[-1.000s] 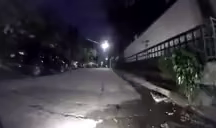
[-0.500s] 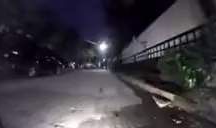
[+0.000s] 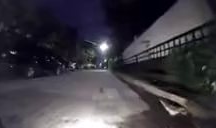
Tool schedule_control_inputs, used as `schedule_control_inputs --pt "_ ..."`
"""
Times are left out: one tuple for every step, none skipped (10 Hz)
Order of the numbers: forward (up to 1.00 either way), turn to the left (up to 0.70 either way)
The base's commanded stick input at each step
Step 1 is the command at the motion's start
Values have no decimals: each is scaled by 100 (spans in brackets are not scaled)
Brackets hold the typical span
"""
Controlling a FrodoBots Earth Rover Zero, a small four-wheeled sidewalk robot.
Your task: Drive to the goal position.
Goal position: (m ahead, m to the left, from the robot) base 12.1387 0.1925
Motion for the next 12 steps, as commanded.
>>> schedule_control_inputs --pt "50 -50" --pt "50 -50" --pt "50 -50" --pt "50 -50" --pt "50 0" --pt "50 0" --pt "50 0" --pt "50 0" --pt "50 0" --pt "50 0" --pt "50 0" --pt "50 0"
